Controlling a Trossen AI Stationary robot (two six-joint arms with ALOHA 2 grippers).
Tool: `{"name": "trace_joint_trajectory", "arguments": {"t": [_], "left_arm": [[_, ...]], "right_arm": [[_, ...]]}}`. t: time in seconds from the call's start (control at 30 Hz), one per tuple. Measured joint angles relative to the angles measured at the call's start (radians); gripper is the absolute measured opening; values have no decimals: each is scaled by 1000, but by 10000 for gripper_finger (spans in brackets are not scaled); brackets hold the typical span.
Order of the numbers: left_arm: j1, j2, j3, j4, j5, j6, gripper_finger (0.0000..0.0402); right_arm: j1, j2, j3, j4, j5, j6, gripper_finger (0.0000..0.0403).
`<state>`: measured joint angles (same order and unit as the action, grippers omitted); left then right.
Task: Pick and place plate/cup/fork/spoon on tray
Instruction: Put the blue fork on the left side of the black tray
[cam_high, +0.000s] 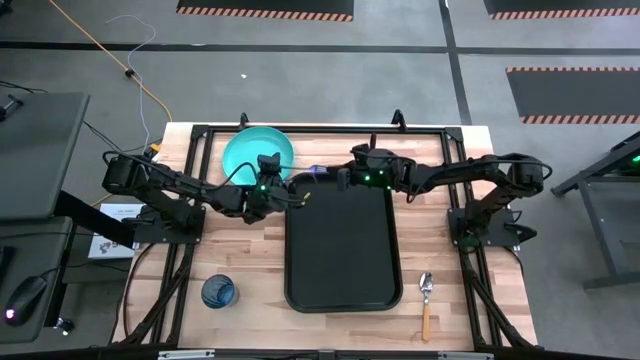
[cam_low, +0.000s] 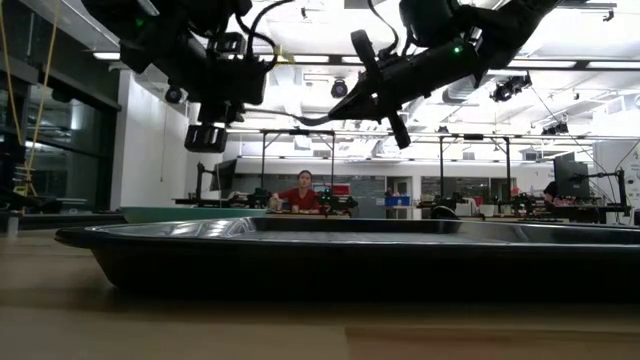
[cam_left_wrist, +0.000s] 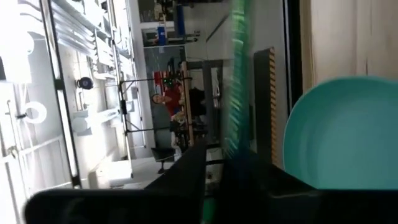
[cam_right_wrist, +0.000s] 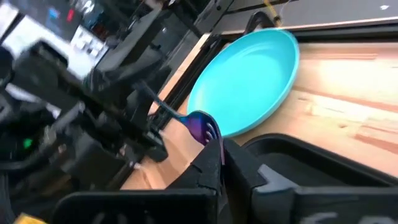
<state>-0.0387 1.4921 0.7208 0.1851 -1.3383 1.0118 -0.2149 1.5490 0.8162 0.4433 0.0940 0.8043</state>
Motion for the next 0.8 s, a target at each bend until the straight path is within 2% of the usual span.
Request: {"name": "trace_joint_trajectory", "arguments": {"t": [0.17,0.43,0.6,0.8], "left_arm": [[0,0,0,67,-1,0,121],[-21,0,0,75,-1,-56,200],[-40,0,1,76,26,-114,225],[-69,0,1,76,52,-169,232]], "right_arm": [[-29,-9,0,-24,-31,-42,0],[-72,-110,0,-203,-19,-133,0],[-80,-198,0,-285,51,-179,0],[-80,-299,0,-394,145,-227,0]]}}
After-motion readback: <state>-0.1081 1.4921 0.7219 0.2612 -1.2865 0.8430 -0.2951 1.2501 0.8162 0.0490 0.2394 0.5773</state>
